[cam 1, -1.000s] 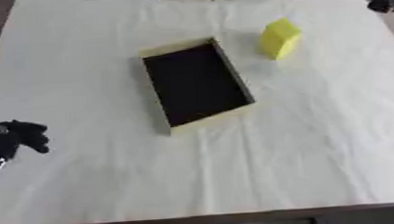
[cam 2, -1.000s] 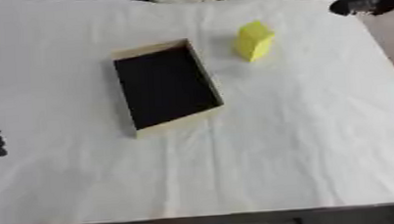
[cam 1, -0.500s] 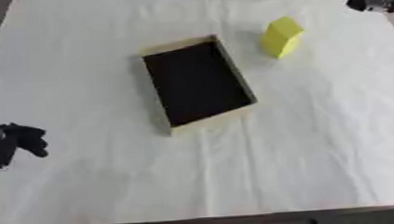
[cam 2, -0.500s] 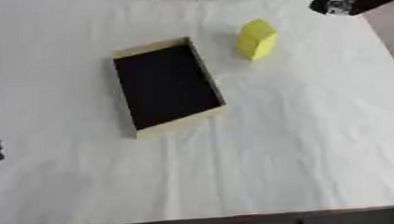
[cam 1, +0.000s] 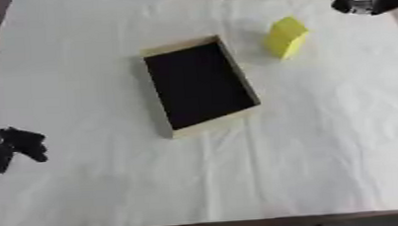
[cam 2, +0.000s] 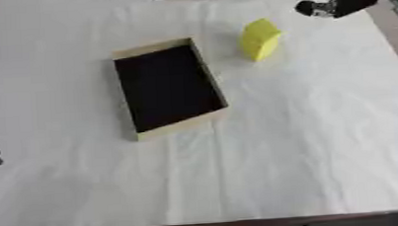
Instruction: Pick up objects on the table and place them in the box.
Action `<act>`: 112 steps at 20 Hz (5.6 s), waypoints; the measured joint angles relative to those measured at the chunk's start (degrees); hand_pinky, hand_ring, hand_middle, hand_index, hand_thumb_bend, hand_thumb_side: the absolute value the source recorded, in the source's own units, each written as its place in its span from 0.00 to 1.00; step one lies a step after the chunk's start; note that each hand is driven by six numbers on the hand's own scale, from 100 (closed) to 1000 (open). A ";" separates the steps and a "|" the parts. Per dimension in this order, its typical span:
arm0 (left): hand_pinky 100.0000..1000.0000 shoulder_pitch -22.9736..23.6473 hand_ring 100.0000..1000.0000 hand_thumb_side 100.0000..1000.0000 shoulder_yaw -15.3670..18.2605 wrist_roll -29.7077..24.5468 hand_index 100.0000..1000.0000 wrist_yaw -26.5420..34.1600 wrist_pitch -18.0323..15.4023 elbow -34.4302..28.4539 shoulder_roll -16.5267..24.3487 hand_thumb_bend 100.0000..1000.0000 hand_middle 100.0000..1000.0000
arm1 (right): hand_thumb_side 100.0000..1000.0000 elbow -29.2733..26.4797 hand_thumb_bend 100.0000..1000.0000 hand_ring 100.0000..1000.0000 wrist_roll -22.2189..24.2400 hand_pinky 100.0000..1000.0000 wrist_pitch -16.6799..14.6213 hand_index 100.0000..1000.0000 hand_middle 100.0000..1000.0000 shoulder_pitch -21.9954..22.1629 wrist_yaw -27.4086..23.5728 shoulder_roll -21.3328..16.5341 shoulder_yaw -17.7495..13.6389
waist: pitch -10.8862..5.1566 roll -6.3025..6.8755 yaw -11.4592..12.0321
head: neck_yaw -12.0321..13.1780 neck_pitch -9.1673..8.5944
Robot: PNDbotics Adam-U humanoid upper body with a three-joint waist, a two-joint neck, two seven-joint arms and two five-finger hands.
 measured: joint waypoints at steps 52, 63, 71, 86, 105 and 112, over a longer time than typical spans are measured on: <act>0.77 -1.43 0.52 0.94 -0.37 -1.74 0.70 0.38 -0.79 -0.33 -0.44 0.12 0.51 | 0.64 2.09 0.41 0.88 3.35 0.83 0.55 0.95 0.91 -0.39 7.14 3.82 1.26 | 2.25 -0.25 1.37 | 0.42 -1.43; 0.78 -1.47 0.52 0.95 -0.36 -1.77 0.70 -0.07 -0.82 -0.35 -0.44 0.12 0.51 | 0.59 1.65 0.44 0.89 2.12 0.84 -0.29 0.96 0.93 -0.10 8.24 3.82 0.89 | 3.19 -0.23 1.39 | 0.58 -1.41; 0.78 -1.48 0.52 0.95 -0.36 -1.89 0.71 -0.13 -0.94 -0.35 -0.44 0.12 0.51 | 0.58 1.35 0.44 0.89 0.38 0.84 -0.89 0.96 0.93 -0.12 9.46 3.81 0.87 | 3.51 -0.24 1.73 | 0.60 -1.40; 0.78 -1.87 0.52 0.96 -0.36 -1.97 0.70 -0.53 -1.04 -0.41 -0.44 0.12 0.51 | 0.58 1.34 0.41 0.89 -1.83 0.84 -1.13 0.96 0.93 0.07 10.05 3.52 0.11 | 4.28 -0.78 3.30 | 1.12 -1.47; 0.78 -2.00 0.52 0.96 -0.35 -2.03 0.70 -0.60 -1.23 -0.68 -0.44 0.12 0.51 | 0.56 1.36 0.39 0.88 -4.07 0.83 -0.83 0.95 0.91 0.63 12.30 2.76 -0.72 | 5.34 -0.78 4.07 | 1.64 -2.48; 0.78 -2.01 0.52 0.96 -0.35 -2.06 0.70 -0.73 -1.33 -0.69 -0.44 0.12 0.52 | 0.51 1.41 0.36 0.82 -5.94 0.78 -0.43 0.92 0.88 0.72 13.71 2.76 -0.88 | 5.57 -0.76 3.81 | 1.90 -2.49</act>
